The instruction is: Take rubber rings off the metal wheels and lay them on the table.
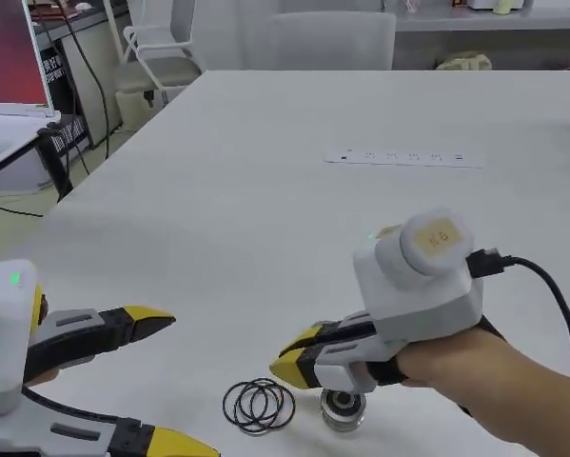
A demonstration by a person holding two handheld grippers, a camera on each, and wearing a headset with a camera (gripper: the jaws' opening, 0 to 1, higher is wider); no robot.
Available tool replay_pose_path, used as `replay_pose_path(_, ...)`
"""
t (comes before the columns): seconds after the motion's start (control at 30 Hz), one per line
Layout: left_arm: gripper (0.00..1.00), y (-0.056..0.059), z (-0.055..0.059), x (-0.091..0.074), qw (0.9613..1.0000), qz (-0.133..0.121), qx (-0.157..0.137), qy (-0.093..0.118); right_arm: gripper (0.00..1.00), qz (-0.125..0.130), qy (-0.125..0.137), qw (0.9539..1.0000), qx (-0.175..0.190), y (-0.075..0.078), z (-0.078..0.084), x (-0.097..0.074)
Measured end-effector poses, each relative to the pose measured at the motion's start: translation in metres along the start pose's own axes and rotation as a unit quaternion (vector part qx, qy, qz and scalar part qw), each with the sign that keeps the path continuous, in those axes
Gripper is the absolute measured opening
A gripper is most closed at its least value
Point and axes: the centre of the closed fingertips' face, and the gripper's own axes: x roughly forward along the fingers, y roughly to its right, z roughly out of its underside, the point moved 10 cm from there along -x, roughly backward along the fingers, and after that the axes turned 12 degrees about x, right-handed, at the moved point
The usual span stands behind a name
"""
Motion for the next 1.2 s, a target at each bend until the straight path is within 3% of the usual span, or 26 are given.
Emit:
replay_pose_path(0.1, 0.87, 0.000, -0.002, 0.000, 0.9998, -0.002, -0.009, 0.015, 0.13, -0.013, 0.017, 0.9998, 0.008, -0.002, -0.008, -0.008)
replay_pose_path(0.23, 0.88, 0.000, -0.002, 0.000, 0.9998, -0.006, -0.011, 0.018, 0.22, -0.024, 0.036, 0.9991, 0.007, -0.004, -0.019, -0.022)
replay_pose_path(0.4, 0.88, 0.002, -0.002, 0.001, 0.9999, 0.000, -0.009, 0.013, 0.29, -0.019, 0.040, 0.9989, -0.019, -0.002, -0.023, -0.037)
replay_pose_path(0.53, 0.87, 0.002, -0.003, 0.001, 0.9999, -0.002, -0.008, 0.013, 0.39, -0.010, 0.023, 0.9984, -0.050, -0.003, -0.023, -0.048)
replay_pose_path(0.7, 0.88, 0.002, -0.002, 0.001, 1.0000, -0.005, -0.001, 0.007, 0.55, -0.004, 0.020, 0.9974, -0.069, -0.005, -0.014, -0.066)
replay_pose_path(0.83, 0.90, 0.002, -0.002, 0.001, 1.0000, -0.004, -0.003, 0.007, 0.59, 0.011, 0.023, 0.9964, -0.081, -0.004, -0.004, -0.079)
replay_pose_path(0.87, 0.90, 0.002, -0.002, 0.001, 1.0000, -0.002, -0.003, 0.006, 0.60, 0.024, 0.029, 0.9959, -0.082, -0.003, 0.001, -0.086)
replay_pose_path(1.2, 0.90, -0.002, -0.001, 0.001, 0.9998, -0.015, -0.008, 0.007, 0.71, 0.073, 0.060, 0.9939, -0.056, 0.002, 0.023, -0.123)
